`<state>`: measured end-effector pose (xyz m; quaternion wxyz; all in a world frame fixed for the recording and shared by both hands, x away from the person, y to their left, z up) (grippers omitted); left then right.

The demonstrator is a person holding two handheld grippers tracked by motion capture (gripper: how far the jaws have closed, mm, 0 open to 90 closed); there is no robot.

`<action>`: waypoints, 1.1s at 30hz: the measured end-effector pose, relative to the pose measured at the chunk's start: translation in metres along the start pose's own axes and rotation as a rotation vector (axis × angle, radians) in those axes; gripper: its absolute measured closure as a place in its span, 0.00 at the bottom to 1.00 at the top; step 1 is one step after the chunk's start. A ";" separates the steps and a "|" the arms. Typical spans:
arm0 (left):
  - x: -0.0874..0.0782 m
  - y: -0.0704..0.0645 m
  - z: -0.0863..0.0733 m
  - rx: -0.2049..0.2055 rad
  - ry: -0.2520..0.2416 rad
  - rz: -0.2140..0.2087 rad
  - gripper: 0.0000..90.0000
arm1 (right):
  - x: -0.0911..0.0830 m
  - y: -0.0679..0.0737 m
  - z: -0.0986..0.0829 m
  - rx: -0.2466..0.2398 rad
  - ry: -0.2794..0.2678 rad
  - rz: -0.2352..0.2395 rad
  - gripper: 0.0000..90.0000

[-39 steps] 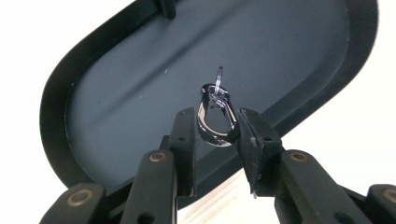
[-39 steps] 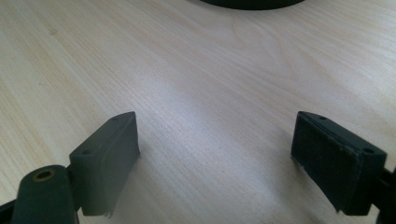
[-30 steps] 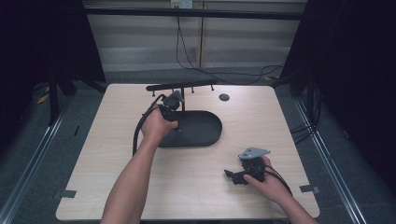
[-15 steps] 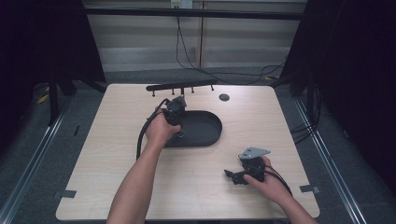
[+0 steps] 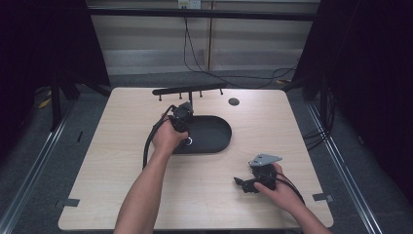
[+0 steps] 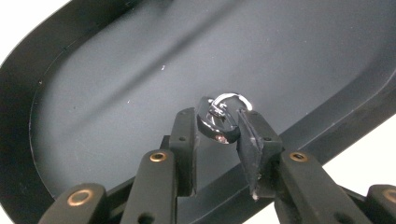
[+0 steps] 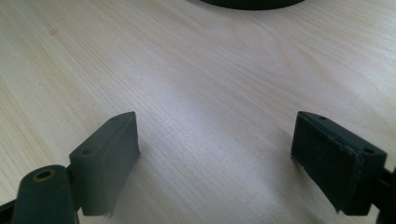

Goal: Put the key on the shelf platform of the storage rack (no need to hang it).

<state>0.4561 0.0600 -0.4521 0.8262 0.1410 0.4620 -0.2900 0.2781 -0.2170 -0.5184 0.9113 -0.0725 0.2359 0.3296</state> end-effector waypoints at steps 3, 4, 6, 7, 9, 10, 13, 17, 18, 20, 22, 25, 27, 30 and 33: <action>0.000 0.001 0.000 -0.006 -0.005 0.004 0.76 | 0.000 0.000 0.000 0.000 0.000 0.000 0.16; 0.000 0.002 0.000 -0.005 -0.004 0.002 0.76 | 0.000 0.000 0.000 0.000 0.000 0.000 0.16; 0.000 0.002 -0.001 -0.003 0.002 0.000 0.76 | 0.000 0.000 0.000 0.000 0.000 0.000 0.16; 0.000 0.003 -0.001 -0.006 0.003 0.002 0.76 | 0.000 0.000 0.000 -0.001 0.000 0.000 0.16; 0.000 0.003 -0.001 -0.007 0.005 0.000 0.76 | 0.000 0.000 0.000 -0.001 0.000 0.000 0.16; 0.000 0.004 -0.001 -0.003 0.009 0.001 0.76 | 0.000 0.000 0.000 0.000 0.000 0.000 0.16; 0.002 0.004 -0.002 -0.001 0.008 0.011 0.76 | 0.000 0.000 0.000 0.000 -0.001 0.000 0.16; 0.003 0.006 -0.003 0.000 0.010 0.020 0.76 | 0.000 0.000 0.000 -0.001 0.000 0.000 0.16; 0.003 0.007 -0.003 0.012 0.010 0.023 0.76 | 0.000 0.000 0.000 -0.001 -0.001 0.000 0.16; 0.004 0.008 -0.004 0.010 0.018 0.024 0.76 | 0.000 0.000 0.000 0.000 -0.001 0.000 0.16; 0.005 0.008 -0.005 -0.005 0.018 0.023 0.76 | 0.000 0.000 0.000 0.000 0.000 0.000 0.16; 0.004 0.010 -0.005 0.003 0.021 0.020 0.78 | 0.000 0.000 0.000 -0.001 0.000 0.000 0.16; 0.004 0.010 -0.005 0.002 0.018 0.025 0.78 | 0.000 0.000 0.000 -0.001 -0.001 0.000 0.16; 0.003 0.011 -0.005 0.006 0.018 0.037 0.77 | 0.000 0.000 0.000 -0.001 -0.001 0.001 0.16; 0.001 0.011 -0.005 0.006 0.018 0.036 0.76 | 0.000 0.000 0.000 -0.001 0.000 0.001 0.16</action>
Point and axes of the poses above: each handheld gripper's, and its own axes: x roughly forward along the jaws, z roughly out of its top, y roughly to its left, the point moved 1 cm from there along x, roughly forward along the jaws, and after that the axes turned 15 degrees about -y, right-handed, at the moved point
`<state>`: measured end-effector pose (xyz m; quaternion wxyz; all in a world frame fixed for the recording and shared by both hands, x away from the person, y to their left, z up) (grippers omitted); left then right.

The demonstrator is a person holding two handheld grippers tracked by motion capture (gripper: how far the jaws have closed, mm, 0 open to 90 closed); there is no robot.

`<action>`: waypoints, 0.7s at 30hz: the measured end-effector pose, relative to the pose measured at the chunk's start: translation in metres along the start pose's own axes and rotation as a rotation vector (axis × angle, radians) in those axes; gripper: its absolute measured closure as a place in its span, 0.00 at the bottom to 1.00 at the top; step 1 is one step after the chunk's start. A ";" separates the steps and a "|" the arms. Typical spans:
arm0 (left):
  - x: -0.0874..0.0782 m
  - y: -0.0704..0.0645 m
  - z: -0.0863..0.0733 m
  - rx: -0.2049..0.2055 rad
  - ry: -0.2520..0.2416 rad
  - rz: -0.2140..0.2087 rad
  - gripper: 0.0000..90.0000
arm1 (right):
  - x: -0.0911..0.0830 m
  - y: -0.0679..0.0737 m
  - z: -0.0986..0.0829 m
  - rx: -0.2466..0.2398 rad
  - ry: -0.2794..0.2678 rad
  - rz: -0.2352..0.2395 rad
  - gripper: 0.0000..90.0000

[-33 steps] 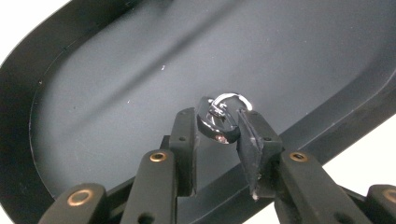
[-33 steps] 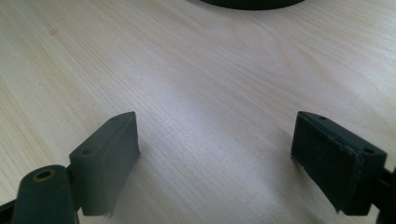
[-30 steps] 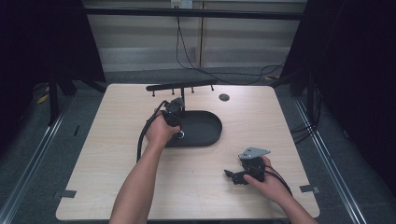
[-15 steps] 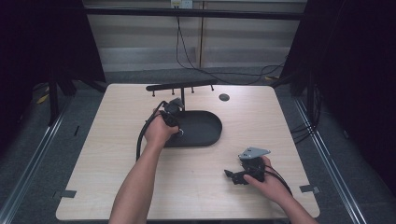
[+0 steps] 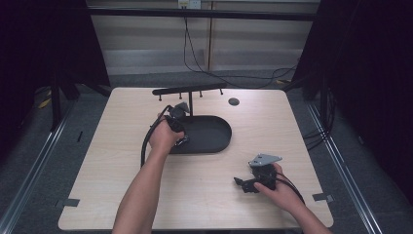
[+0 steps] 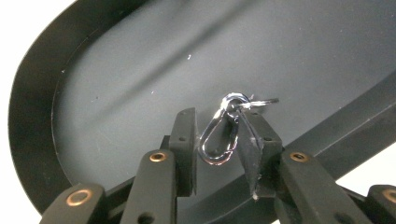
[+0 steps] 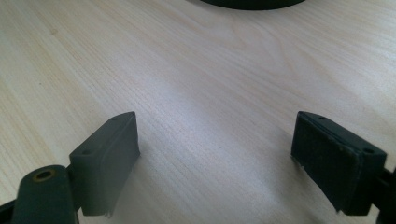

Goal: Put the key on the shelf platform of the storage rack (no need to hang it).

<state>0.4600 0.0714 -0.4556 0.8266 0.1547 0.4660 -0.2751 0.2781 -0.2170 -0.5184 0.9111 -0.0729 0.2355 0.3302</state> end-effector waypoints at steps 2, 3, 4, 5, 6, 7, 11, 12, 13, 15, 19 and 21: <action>-0.002 -0.001 0.000 -0.009 -0.001 -0.006 0.76 | 0.000 0.000 0.000 0.000 0.000 0.000 0.16; -0.003 0.000 0.000 0.005 -0.005 -0.012 0.76 | 0.000 0.000 0.000 0.000 0.000 0.000 0.16; -0.004 -0.001 0.000 -0.002 -0.007 -0.013 0.75 | 0.000 0.000 0.000 0.000 0.000 0.000 0.16; -0.005 -0.001 0.000 -0.005 -0.005 -0.015 0.75 | 0.000 0.000 0.000 0.001 0.001 0.000 0.16; -0.006 -0.001 0.000 -0.005 -0.007 -0.021 0.75 | 0.000 0.000 0.000 0.000 0.000 0.000 0.16; -0.007 -0.002 0.000 -0.009 -0.008 -0.026 0.75 | 0.000 0.000 0.000 0.000 0.000 0.000 0.16; -0.010 -0.003 0.000 -0.009 -0.008 -0.032 0.74 | 0.000 0.000 0.000 0.001 0.000 -0.001 0.16; -0.011 -0.003 -0.001 -0.011 -0.009 -0.035 0.73 | 0.000 0.000 0.000 0.001 0.000 -0.001 0.16; -0.012 -0.003 0.000 -0.011 -0.012 -0.040 0.73 | 0.000 0.000 0.000 0.001 0.000 -0.001 0.16; -0.013 -0.004 -0.001 -0.019 -0.017 -0.041 0.73 | 0.000 0.000 0.000 0.000 0.000 -0.001 0.16; -0.017 -0.005 -0.001 -0.022 -0.021 -0.053 0.71 | 0.000 0.000 0.000 -0.001 0.000 -0.001 0.16; -0.018 -0.005 -0.001 -0.023 -0.022 -0.058 0.71 | 0.000 0.000 0.000 -0.001 0.000 -0.001 0.16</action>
Point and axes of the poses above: each handheld gripper's, and its own axes: x roughly forward along the jaws, z roughly out of its top, y roughly to its left, the point moved 1 cm from there along x, roughly forward along the jaws, and after that the axes turned 15 degrees about -y, right-handed, at the moved point
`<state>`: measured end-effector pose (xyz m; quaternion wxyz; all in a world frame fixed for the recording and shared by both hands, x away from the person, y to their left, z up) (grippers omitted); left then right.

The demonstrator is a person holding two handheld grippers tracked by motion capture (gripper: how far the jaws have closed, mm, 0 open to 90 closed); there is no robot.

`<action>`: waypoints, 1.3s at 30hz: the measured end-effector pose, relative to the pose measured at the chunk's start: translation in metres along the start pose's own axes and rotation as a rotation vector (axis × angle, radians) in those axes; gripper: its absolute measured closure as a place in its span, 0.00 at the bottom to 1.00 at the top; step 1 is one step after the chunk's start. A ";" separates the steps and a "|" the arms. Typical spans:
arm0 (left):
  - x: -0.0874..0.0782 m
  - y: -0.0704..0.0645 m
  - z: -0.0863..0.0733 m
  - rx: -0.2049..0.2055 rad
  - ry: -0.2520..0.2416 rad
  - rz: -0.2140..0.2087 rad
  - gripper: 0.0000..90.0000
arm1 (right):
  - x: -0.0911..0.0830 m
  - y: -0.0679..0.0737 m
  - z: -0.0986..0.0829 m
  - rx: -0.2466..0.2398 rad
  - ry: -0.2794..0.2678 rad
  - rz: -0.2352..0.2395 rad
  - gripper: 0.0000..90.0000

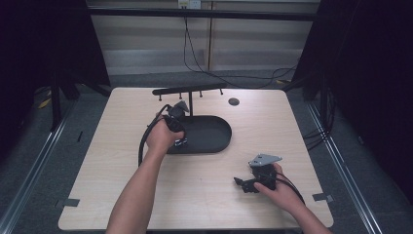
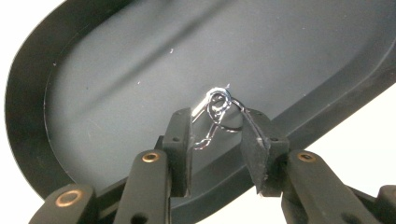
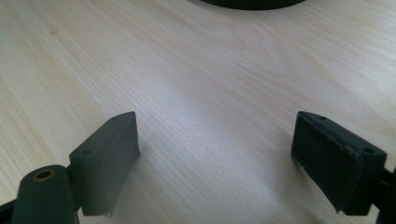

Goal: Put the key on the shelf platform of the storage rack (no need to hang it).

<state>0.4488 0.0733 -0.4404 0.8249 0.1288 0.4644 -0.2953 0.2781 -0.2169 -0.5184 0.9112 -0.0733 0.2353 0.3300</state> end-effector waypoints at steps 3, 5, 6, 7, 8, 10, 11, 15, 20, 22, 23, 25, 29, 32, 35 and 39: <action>-0.002 0.000 -0.001 0.002 0.001 -0.003 0.69 | 0.000 0.000 0.000 0.000 0.000 0.000 0.16; -0.003 -0.001 -0.001 0.001 -0.004 -0.008 0.67 | 0.000 0.000 0.000 0.000 0.000 0.000 0.16; -0.004 -0.001 -0.001 0.002 -0.006 -0.013 0.67 | 0.000 0.000 0.000 0.000 0.000 0.000 0.16; -0.006 -0.001 -0.002 0.001 -0.004 -0.015 0.67 | 0.000 0.000 0.000 0.000 0.000 0.000 0.16; -0.007 -0.001 -0.002 0.002 -0.008 -0.018 0.66 | 0.000 0.000 0.000 0.000 0.000 0.000 0.16; -0.009 -0.001 -0.002 -0.001 -0.008 -0.022 0.65 | 0.000 0.000 0.000 0.000 0.000 0.000 0.16; -0.011 -0.001 -0.003 -0.010 -0.009 -0.024 0.64 | 0.000 0.000 0.000 0.000 0.000 0.000 0.16; -0.016 0.000 -0.003 -0.003 -0.008 -0.037 0.62 | 0.000 0.000 0.000 0.000 0.000 0.000 0.16; -0.021 -0.002 -0.004 -0.009 -0.014 -0.048 0.61 | 0.000 0.000 0.000 0.000 0.000 0.000 0.16; -0.022 -0.002 -0.004 -0.006 -0.016 -0.049 0.60 | 0.000 0.000 0.000 0.000 0.000 0.000 0.16; -0.023 -0.003 -0.005 -0.004 -0.017 -0.054 0.59 | 0.000 0.000 0.000 0.000 0.000 0.000 0.16; -0.025 -0.003 -0.006 -0.004 -0.016 -0.061 0.59 | 0.000 0.000 0.000 0.000 0.000 0.000 0.16; -0.028 -0.004 -0.007 -0.004 -0.016 -0.067 0.58 | 0.000 0.000 0.000 0.001 0.000 0.000 0.16; -0.029 -0.004 -0.009 -0.004 -0.015 -0.075 0.57 | 0.000 0.000 0.000 0.001 0.000 0.000 0.16; -0.030 -0.003 -0.011 0.004 -0.014 -0.082 0.56 | 0.000 0.000 0.000 0.001 0.000 0.000 0.16; -0.032 -0.003 -0.015 0.002 -0.016 -0.091 0.55 | 0.000 0.000 0.000 0.001 0.000 0.000 0.16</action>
Point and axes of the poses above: each handheld gripper's, and its own axes: x roughly forward along the jaws, z roughly out of its top, y roughly to its left, the point moved 1 cm from there along x, roughly forward along the jaws, and after that the axes turned 15 degrees about -y, right-handed, at the moved point
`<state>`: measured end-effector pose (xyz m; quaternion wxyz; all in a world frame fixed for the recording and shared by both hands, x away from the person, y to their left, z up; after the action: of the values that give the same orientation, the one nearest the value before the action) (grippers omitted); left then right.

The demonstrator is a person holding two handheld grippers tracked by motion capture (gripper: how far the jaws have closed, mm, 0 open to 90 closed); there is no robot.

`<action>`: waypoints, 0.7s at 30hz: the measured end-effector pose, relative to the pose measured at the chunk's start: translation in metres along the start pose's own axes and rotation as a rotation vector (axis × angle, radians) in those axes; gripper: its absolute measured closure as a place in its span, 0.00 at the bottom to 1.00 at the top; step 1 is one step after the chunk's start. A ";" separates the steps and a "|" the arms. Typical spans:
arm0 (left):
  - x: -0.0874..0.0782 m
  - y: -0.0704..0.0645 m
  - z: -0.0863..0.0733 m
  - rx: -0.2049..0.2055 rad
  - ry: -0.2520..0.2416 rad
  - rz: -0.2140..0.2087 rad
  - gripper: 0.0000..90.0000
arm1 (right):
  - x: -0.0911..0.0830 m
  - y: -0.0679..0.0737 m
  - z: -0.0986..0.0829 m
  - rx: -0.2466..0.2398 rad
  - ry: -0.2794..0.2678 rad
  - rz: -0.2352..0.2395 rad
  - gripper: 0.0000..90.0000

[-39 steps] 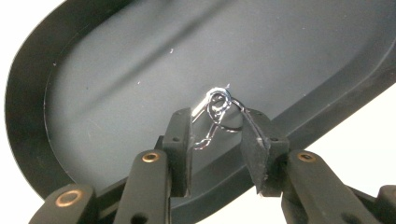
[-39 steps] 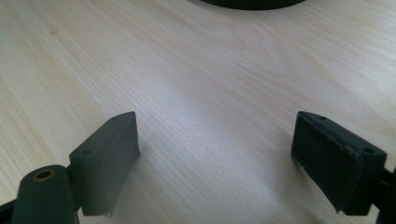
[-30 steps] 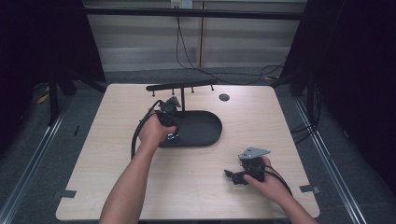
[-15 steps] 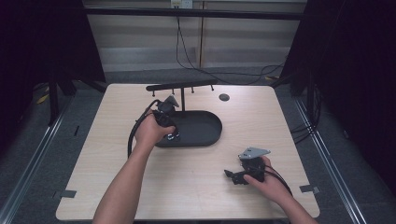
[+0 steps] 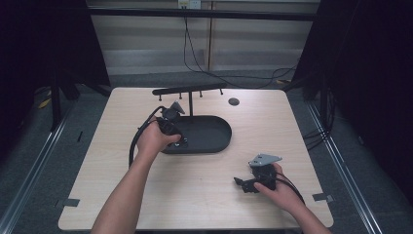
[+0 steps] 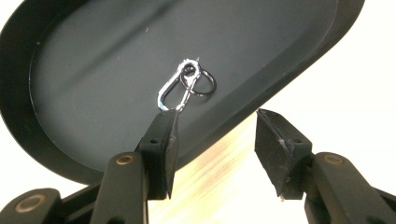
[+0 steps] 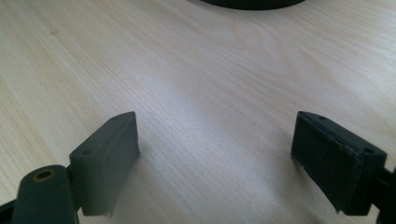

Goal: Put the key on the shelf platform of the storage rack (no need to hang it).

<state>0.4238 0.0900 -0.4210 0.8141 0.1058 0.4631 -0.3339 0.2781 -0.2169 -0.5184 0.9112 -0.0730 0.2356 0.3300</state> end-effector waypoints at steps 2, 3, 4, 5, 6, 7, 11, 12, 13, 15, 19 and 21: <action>-0.002 0.001 -0.002 -0.002 0.001 -0.005 0.54 | 0.000 0.000 0.000 0.000 0.000 0.000 0.16; -0.003 0.001 -0.002 -0.002 -0.006 -0.007 0.53 | 0.000 0.000 0.000 0.000 0.000 0.000 0.16; -0.004 0.001 -0.003 -0.005 -0.009 -0.008 0.53 | 0.000 0.000 0.000 0.000 0.000 0.000 0.16; -0.005 0.002 -0.004 -0.003 -0.012 -0.010 0.53 | 0.000 0.000 0.000 0.000 0.000 0.000 0.16; -0.006 0.002 -0.005 -0.002 -0.016 -0.011 0.52 | 0.000 0.000 0.000 0.000 0.000 0.000 0.16; -0.007 0.002 -0.006 -0.004 -0.017 -0.010 0.52 | 0.000 0.000 0.000 0.002 0.001 0.000 0.16; -0.011 0.005 -0.010 -0.003 -0.022 -0.010 0.51 | 0.000 0.000 0.000 0.002 0.001 0.000 0.16; -0.012 0.005 -0.011 -0.004 -0.030 -0.011 0.50 | 0.000 0.000 0.000 0.002 0.001 0.000 0.16; -0.013 0.006 -0.012 0.000 -0.033 -0.012 0.49 | 0.000 0.000 0.000 0.002 0.001 0.000 0.16; -0.014 0.006 -0.014 -0.001 -0.038 -0.011 0.47 | 0.000 0.000 0.000 0.002 0.001 0.000 0.16; -0.016 0.007 -0.018 -0.005 -0.048 -0.013 0.44 | 0.000 0.000 0.000 0.001 0.002 0.000 0.16; -0.016 0.008 -0.020 0.001 -0.052 -0.013 0.42 | 0.000 0.000 0.000 0.001 0.002 0.000 0.16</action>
<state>0.4096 0.1128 -0.4194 0.8235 0.0943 0.4425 -0.3422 0.2779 -0.2169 -0.5184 0.9109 -0.0727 0.2368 0.3299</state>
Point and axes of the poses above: each handheld gripper's, and its own axes: x roughly forward along the jaws, z roughly out of its top, y roughly to its left, the point moved 1 cm from there along x, roughly forward along the jaws, and after that the axes turned 15 degrees about -y, right-handed, at the moved point
